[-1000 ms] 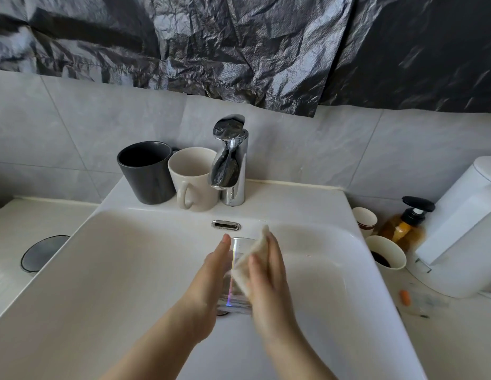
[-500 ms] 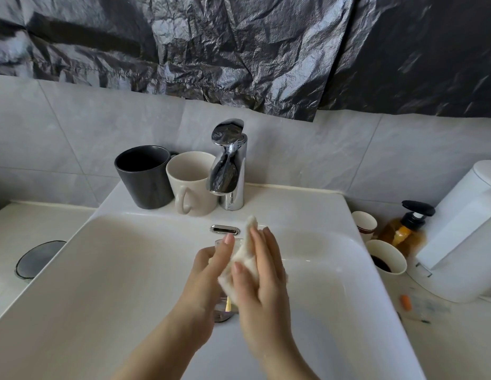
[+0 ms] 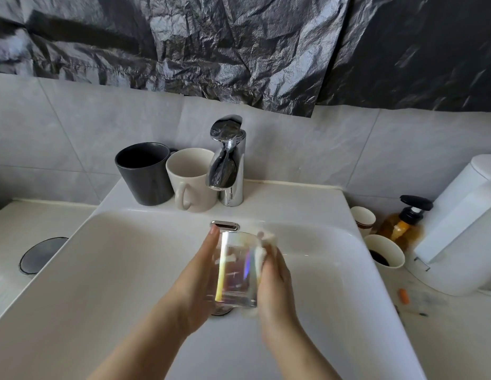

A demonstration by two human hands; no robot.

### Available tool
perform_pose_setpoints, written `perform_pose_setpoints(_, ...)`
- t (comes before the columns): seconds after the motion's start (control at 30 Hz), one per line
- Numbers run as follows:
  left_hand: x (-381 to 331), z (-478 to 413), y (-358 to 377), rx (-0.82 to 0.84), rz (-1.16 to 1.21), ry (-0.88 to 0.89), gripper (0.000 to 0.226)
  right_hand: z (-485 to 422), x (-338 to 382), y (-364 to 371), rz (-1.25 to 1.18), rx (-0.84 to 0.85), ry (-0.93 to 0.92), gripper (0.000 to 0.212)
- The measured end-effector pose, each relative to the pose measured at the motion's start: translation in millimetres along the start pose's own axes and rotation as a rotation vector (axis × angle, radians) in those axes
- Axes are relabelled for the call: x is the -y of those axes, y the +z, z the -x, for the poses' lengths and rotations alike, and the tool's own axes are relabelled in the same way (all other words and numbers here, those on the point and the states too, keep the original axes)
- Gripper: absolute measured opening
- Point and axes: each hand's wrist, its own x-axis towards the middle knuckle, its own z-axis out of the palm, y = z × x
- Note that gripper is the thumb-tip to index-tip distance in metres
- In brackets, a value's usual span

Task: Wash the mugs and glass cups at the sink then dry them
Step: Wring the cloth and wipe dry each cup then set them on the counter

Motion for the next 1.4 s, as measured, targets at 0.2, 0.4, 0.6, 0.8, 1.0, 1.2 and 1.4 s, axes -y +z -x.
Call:
perform_pose_setpoints(0.2,0.7,4.1,3.2,-0.015,-0.040,-0.024,0.071,14.4,1.3,5.1,0.292,0.132,-0.246,0.056)
perform_pose_setpoints(0.4,1.4,2.3,7.7,-0.051,-0.034,0.006,0.078,5.1,3.3,-7.8,-0.124,0.079,0.050,0.022)
perform_pose_setpoints(0.6,2.5,4.5,6.3,-0.012,-0.030,0.042,0.089,8.1,4.0,1.1,0.050,0.112,-0.144,0.058)
perform_pose_setpoints(0.8,-0.1,5.0,9.9,-0.014,-0.073,0.045,0.067,5.2,20.0,-6.2,-0.250,0.110,0.313,0.040)
perform_pose_setpoints(1.0,-4.4,10.1,10.0,-0.095,-0.217,0.181,0.062,5.2,14.6,-3.7,-0.068,0.024,-0.042,0.035)
perform_pose_setpoints(1.2,-5.4,4.5,12.2,-0.267,-0.126,0.131,0.026,8.3,12.6,-1.2,-0.180,0.179,0.432,0.039)
perform_pose_setpoints(1.4,-5.3,6.5,8.1,0.007,-0.160,0.218,0.054,2.4,11.3,-4.2,-0.005,0.034,-0.034,0.022)
